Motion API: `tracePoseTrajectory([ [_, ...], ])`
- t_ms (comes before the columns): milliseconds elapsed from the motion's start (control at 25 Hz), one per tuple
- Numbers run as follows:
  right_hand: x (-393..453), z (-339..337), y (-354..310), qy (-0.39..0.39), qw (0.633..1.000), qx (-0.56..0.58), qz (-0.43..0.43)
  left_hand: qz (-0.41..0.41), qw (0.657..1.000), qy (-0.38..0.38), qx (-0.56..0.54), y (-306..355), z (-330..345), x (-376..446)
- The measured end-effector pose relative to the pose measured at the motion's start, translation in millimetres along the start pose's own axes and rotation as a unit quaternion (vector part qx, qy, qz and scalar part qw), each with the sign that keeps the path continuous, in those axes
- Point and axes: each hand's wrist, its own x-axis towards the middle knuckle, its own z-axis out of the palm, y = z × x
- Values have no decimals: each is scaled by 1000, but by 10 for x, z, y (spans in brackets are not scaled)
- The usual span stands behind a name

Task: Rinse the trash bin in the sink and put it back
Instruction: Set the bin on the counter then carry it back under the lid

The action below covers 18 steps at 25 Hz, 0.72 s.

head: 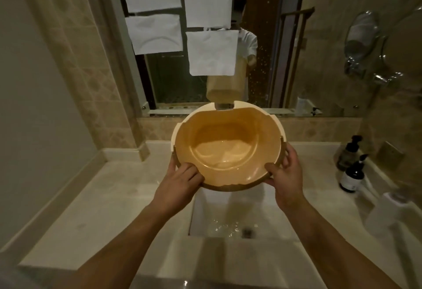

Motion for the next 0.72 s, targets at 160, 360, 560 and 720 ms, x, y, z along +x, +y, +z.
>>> tracePoseTrajectory([
  [160,-235,-230,-181,26,999,-4,-22,4,1000,29,3,273,-71,-29],
  [360,-464,-358,-344,42,996,-10,-72,-4,1000,26,-6,517,-131,-85],
  [560,-667,-321,-499,48,979,-123,-155,-87,988,-32,-127,721,-123,-101],
  [720,-750,-248,-653,41,955,-200,-214,-162,949,-65,-261,930,-96,-84],
])
